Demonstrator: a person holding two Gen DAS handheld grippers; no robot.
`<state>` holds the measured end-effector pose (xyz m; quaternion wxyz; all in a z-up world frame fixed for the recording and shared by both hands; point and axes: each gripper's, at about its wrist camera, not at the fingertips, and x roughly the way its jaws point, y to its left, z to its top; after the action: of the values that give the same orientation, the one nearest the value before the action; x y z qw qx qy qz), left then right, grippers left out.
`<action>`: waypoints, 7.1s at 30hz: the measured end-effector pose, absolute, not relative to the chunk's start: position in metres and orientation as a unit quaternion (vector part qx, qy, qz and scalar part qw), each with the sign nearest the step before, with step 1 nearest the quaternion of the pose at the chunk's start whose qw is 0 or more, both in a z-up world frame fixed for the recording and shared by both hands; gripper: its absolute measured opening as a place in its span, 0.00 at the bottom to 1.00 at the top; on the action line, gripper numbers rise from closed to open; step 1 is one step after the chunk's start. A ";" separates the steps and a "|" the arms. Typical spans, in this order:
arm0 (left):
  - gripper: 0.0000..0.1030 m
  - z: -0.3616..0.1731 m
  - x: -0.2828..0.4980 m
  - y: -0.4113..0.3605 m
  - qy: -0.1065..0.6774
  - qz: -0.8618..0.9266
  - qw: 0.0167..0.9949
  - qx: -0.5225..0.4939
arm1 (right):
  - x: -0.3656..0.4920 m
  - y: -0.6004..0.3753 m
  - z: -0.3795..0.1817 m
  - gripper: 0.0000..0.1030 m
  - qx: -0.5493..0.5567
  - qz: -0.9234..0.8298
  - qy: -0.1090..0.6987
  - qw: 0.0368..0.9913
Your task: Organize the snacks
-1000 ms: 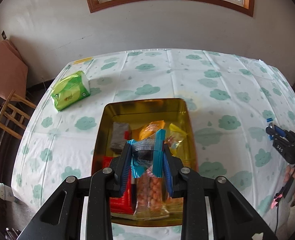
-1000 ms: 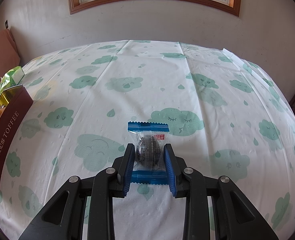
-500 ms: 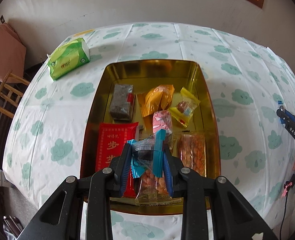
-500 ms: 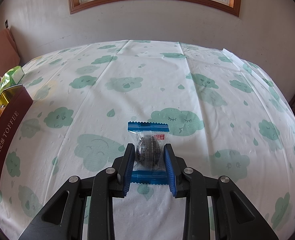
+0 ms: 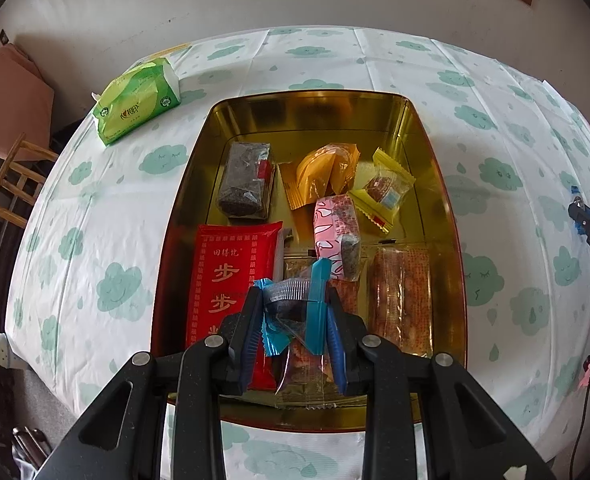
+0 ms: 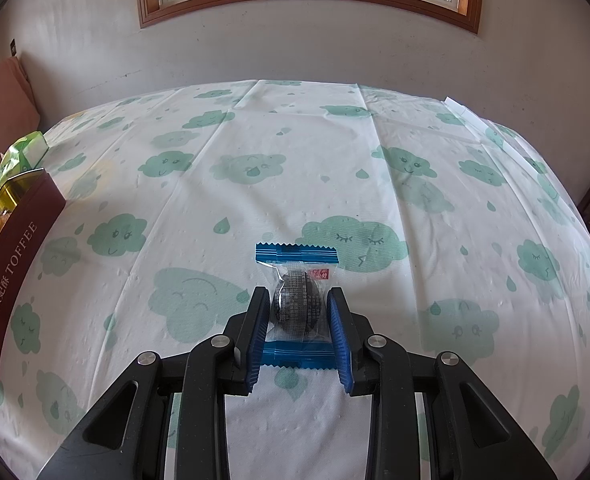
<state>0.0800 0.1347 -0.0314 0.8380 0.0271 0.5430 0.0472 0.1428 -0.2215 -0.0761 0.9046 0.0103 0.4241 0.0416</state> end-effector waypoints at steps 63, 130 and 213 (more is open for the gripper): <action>0.55 0.010 0.051 0.152 0.469 0.093 0.878 0.020 | 0.143 -0.222 -0.077 0.31 0.005 0.039 0.424 0.905; 0.86 -0.002 -0.005 0.245 0.460 0.172 0.870 -0.046 | 0.074 0.036 0.003 0.27 -0.038 0.264 0.399 0.877; 0.86 0.027 -0.024 0.168 0.442 0.140 0.886 0.001 | 0.013 0.010 0.002 0.96 -0.058 0.210 0.397 0.892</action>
<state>-0.0242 0.1676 0.0271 0.8861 0.0010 0.4419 0.1397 0.0127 0.0101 0.0020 0.8917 -0.0583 0.3966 0.2102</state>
